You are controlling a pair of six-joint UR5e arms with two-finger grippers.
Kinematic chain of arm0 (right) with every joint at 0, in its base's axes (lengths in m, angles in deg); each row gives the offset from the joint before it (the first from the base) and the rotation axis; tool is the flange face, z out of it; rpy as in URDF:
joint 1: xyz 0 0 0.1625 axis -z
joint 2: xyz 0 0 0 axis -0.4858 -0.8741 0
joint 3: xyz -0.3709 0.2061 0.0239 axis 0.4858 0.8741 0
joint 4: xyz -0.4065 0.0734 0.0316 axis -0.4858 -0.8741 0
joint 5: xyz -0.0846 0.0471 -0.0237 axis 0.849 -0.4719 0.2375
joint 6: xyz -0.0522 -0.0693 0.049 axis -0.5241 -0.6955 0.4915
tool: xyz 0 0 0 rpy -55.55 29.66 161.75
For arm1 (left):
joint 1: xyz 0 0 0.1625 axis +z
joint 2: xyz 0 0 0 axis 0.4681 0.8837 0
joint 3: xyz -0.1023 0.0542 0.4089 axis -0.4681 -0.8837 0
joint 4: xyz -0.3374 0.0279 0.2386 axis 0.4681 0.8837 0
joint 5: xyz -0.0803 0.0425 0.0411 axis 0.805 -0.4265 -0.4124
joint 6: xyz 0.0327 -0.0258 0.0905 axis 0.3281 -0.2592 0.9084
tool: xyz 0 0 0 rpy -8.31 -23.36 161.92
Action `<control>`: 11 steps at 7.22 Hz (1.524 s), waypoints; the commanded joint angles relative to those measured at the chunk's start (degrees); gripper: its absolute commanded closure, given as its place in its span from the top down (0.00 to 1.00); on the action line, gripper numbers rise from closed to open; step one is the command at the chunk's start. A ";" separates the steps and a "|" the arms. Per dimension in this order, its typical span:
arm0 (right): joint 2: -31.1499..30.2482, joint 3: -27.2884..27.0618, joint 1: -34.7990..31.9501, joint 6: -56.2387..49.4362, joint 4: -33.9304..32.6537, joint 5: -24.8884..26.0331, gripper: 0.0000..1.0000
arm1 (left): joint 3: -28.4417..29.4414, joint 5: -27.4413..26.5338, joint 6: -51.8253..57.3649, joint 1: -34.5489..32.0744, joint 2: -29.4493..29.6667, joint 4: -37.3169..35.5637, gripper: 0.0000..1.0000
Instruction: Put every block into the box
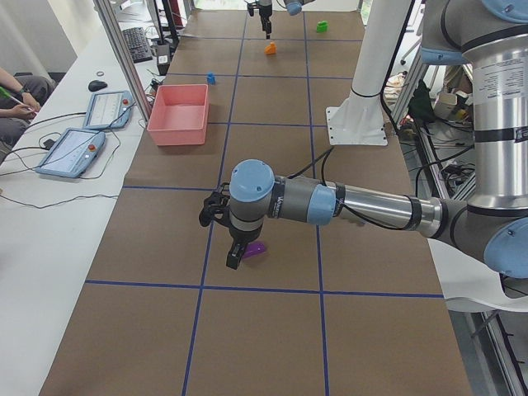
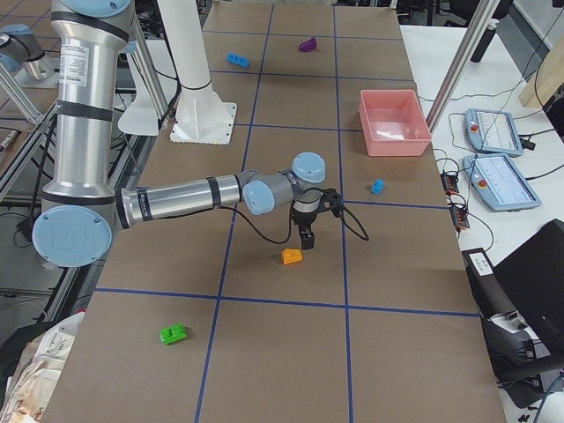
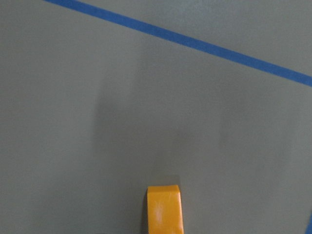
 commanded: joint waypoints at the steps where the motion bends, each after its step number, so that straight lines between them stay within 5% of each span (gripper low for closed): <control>1: -1.92 9.99 3.97 7.26 19.00 1.01 0.97 | 0.04 0.00 -0.01 0.09 0.00 0.05 1.00; 2: -3.33 9.85 4.32 7.27 19.95 1.01 0.95 | 0.04 0.00 -0.01 0.00 0.00 0.05 1.00; 4: -3.35 9.59 5.11 7.27 19.34 1.01 0.40 | 0.12 0.00 -0.01 0.09 -0.09 -0.04 1.00; 6: -3.26 8.80 5.82 7.27 19.25 1.01 0.00 | 0.13 0.00 -0.01 0.09 0.00 -0.04 1.00; 8: -3.17 7.57 6.00 7.27 18.64 0.57 0.00 | 0.30 0.00 -0.01 0.00 -0.09 0.05 1.00; 11: 4.79 -0.76 2.22 7.53 3.40 0.31 0.00 | 0.30 1.22 0.16 0.09 0.00 0.05 1.00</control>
